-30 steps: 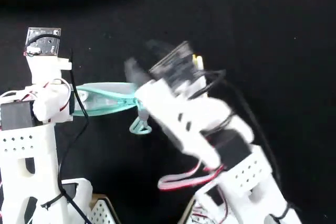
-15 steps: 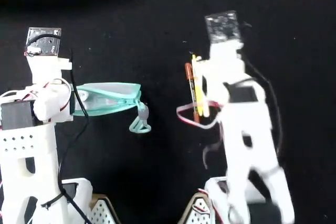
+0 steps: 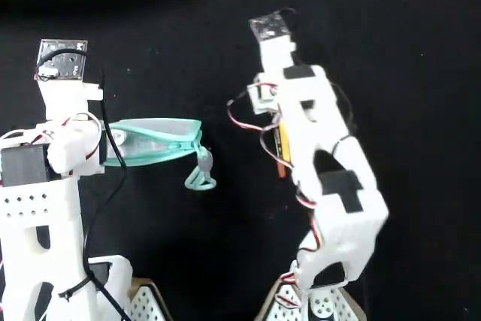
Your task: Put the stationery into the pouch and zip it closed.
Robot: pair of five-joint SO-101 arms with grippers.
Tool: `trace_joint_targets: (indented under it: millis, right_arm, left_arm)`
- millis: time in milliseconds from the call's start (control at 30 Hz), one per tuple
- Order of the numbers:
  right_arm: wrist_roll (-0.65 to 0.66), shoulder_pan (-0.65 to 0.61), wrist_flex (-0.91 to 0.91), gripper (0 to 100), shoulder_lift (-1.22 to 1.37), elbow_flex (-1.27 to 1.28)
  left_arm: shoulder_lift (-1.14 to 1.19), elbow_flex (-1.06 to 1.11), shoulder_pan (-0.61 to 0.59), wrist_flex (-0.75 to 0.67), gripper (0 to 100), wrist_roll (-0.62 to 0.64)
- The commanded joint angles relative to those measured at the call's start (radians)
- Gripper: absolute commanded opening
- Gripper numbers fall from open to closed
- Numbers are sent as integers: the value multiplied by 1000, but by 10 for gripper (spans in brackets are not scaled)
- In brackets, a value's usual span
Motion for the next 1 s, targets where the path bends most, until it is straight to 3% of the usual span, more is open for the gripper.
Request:
trace_joint_targets:
  millis: [0, 267, 533, 600, 700, 967]
  right_arm:
    - [-8, -12, 68, 162, 82, -200]
    - [87, 18, 212, 162, 306, -453]
    - [98, 15, 359, 162, 461, -619]
    - [100, 14, 408, 131, 478, -653]
    - [129, 12, 450, 6, 484, -690]
    - [141, -6, 571, 12, 481, -714]
  left_arm:
    - [12, 47, -19, 2, 30, 6]
    - [12, 47, -19, 2, 30, 6]
    - [12, 47, -19, 2, 30, 6]
    - [12, 47, -19, 2, 30, 6]
    - [12, 47, -19, 2, 30, 6]
    - [12, 47, -19, 2, 30, 6]
